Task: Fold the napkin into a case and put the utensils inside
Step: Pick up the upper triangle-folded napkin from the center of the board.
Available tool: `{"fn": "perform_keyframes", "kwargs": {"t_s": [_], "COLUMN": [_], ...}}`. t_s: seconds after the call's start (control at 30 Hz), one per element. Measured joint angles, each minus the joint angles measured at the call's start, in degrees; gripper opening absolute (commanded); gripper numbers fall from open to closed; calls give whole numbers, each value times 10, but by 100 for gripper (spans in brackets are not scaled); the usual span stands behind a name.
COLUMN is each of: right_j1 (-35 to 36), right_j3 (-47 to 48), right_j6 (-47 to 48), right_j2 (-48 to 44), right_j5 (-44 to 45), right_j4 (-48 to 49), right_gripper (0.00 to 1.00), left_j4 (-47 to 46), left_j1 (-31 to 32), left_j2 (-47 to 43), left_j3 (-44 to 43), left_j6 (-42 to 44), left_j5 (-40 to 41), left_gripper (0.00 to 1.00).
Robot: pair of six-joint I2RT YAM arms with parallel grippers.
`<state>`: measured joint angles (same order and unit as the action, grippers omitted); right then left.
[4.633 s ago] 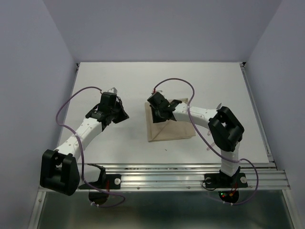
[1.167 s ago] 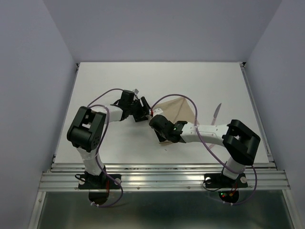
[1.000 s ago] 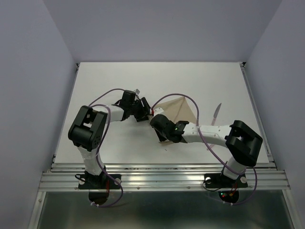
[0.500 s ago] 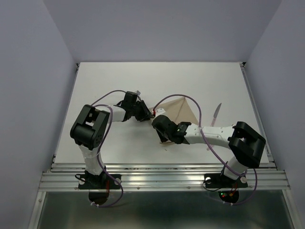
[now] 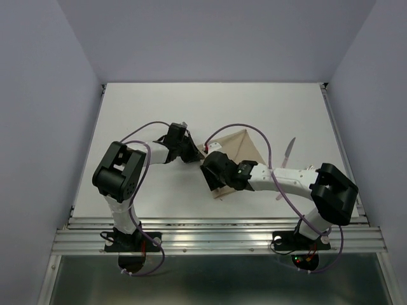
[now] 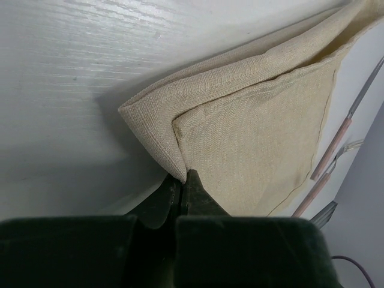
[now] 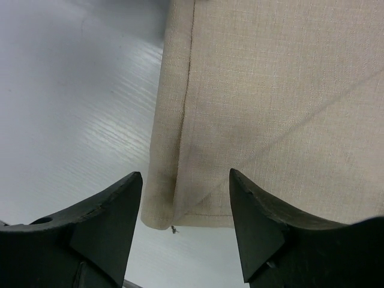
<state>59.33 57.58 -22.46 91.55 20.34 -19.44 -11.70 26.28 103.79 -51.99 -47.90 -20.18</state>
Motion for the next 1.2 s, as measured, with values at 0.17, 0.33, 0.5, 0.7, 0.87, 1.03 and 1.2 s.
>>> {"fn": "perform_keyframes", "kwargs": {"t_s": [0.17, 0.33, 0.5, 0.7, 0.87, 1.03, 1.2], "right_j1": [14, 39, 56, 58, 65, 75, 82], "right_j3": [32, 51, 60, 73, 85, 104, 115], "right_j6": [-7, -13, -13, -20, -30, -46, -68], "right_j2": [13, 56, 95, 121, 132, 150, 165], "right_j5": [16, 46, 71, 104, 129, 156, 176], "right_j4": [-15, -23, -42, -48, -57, -72, -87], "right_gripper": [68, 68, 66, 59, 51, 46, 30], "left_j4": [14, 19, 23, 27, 27, 27, 27], "left_j1": [3, 7, 8, 8, 8, 8, 8], "left_j2": [-22, -27, -28, -28, -28, -28, -28], "left_j3": [3, 3, 4, 7, 7, 10, 10], "left_j6": [-7, -11, -14, -16, -16, -17, -17], "left_j5": [14, 20, 23, 23, 23, 23, 23], "left_gripper": [0, 0, 0, 0, 0, 0, 0]}}
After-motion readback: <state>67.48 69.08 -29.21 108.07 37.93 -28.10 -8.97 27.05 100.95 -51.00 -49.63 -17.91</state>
